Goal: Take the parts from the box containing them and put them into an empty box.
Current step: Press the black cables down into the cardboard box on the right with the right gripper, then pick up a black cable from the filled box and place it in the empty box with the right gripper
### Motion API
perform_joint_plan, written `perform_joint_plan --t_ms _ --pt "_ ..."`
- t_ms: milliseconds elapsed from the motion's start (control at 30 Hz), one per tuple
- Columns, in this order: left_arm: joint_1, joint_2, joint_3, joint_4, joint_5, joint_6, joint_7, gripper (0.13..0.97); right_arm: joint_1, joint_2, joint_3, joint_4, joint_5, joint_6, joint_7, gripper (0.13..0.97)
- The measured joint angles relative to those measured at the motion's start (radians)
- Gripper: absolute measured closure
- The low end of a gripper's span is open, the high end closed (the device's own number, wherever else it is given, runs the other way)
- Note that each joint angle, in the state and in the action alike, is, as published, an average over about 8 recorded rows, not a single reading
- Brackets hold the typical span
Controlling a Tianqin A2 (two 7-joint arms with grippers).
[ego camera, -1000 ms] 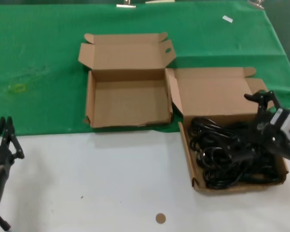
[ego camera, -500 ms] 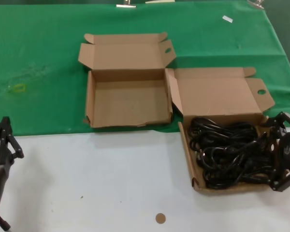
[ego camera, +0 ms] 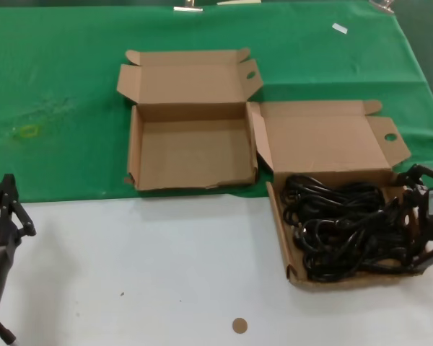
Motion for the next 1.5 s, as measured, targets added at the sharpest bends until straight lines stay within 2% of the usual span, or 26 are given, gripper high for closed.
perform_joint_plan --t_ms 300,567,600,867,967,1233,1500 --pt "0.000 0.000 0.000 0.000 0.000 0.000 0.000 0.953 -0.025 -0.098 0.099 -0.047 -0.083 -0.081 -0.016 0.320" --pt "0.000 0.000 0.000 0.000 0.000 0.000 0.000 0.953 -0.034 -0.157 0.155 -0.072 -0.137 -0.143 -0.031 0.521" --pt "0.000 0.000 0.000 0.000 0.000 0.000 0.000 0.953 -0.035 -0.163 0.161 -0.074 -0.143 -0.150 -0.034 0.521" --pt "0.000 0.000 0.000 0.000 0.000 0.000 -0.001 0.953 -0.049 -0.193 0.202 -0.081 -0.169 -0.204 -0.051 0.732" --pt "0.000 0.000 0.000 0.000 0.000 0.000 -0.001 0.953 -0.058 -0.197 0.216 -0.076 -0.176 -0.219 -0.049 0.732" --pt "0.000 0.000 0.000 0.000 0.000 0.000 -0.001 0.953 -0.081 -0.191 0.257 -0.042 -0.179 -0.258 -0.040 0.862" --pt "0.000 0.000 0.000 0.000 0.000 0.000 0.000 0.953 -0.103 -0.170 0.301 0.005 -0.165 -0.283 -0.031 0.914"
